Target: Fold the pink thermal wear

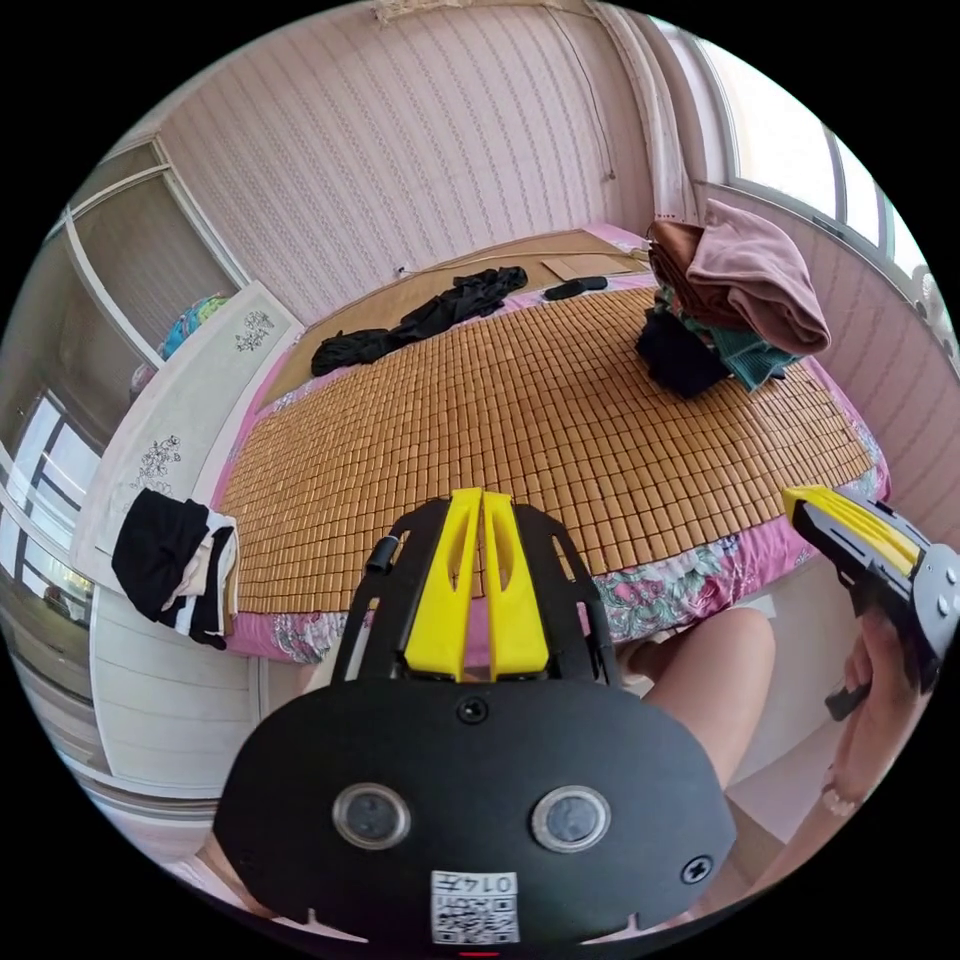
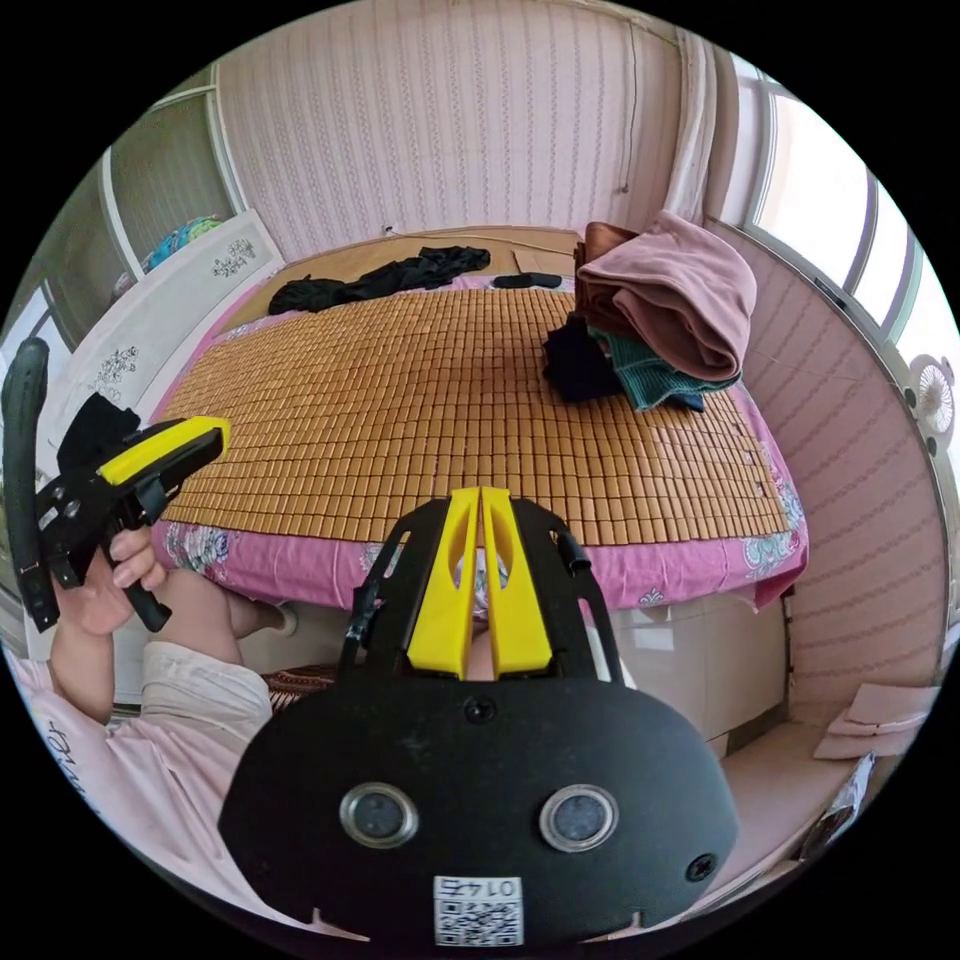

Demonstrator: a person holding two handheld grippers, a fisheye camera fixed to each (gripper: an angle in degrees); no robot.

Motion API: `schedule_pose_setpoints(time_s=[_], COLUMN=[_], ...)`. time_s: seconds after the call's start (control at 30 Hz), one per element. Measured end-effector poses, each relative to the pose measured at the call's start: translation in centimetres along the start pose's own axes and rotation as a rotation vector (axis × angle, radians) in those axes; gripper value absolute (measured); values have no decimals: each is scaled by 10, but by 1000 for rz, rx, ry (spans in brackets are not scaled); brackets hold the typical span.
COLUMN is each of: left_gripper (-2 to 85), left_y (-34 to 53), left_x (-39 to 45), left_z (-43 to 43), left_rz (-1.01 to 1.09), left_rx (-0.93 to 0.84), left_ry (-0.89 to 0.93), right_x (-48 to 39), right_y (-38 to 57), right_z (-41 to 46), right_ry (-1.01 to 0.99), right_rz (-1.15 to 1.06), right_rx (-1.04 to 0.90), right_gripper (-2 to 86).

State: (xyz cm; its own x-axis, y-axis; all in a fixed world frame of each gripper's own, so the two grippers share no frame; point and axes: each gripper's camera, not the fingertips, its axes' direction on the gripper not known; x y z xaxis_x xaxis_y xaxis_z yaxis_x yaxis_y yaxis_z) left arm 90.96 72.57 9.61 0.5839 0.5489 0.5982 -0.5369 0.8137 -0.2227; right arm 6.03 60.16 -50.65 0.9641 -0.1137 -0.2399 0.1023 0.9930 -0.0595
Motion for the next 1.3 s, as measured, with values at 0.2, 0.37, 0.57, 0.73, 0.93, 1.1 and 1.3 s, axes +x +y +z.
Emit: schedule_pose_setpoints(time_s=[0.2,0.37,0.57,0.73,0.93,1.1,1.3], left_gripper=[-8,-8,-8,-7,-2,40,93], left_y=[-1,3,-4,-12,-22,-37,-65], left_x=[2,11,15,28,37,42,46], left_z=[22,33,55,70,90,106,130], left_rz=[-35,103,200,252,290,283,350], left_rx=[18,134,172,224,280,286,355], left_ry=[108,234,466,410,422,491,755], right_x=[12,28,53,73,90,96,125], right_y=[-6,-10,-16,-22,-35,-47,-75], right_z=[2,1,5,7,7,0,-19], right_ry=[-31,-38,-15,-13,69,142,155], right_rz=[-17,-39,-27,-27,-36,-123,-204], right_rx=[-23,-27,-37,-39,-15,73,278], right_gripper=[-9,-9,-9,-9,-9,-2,94])
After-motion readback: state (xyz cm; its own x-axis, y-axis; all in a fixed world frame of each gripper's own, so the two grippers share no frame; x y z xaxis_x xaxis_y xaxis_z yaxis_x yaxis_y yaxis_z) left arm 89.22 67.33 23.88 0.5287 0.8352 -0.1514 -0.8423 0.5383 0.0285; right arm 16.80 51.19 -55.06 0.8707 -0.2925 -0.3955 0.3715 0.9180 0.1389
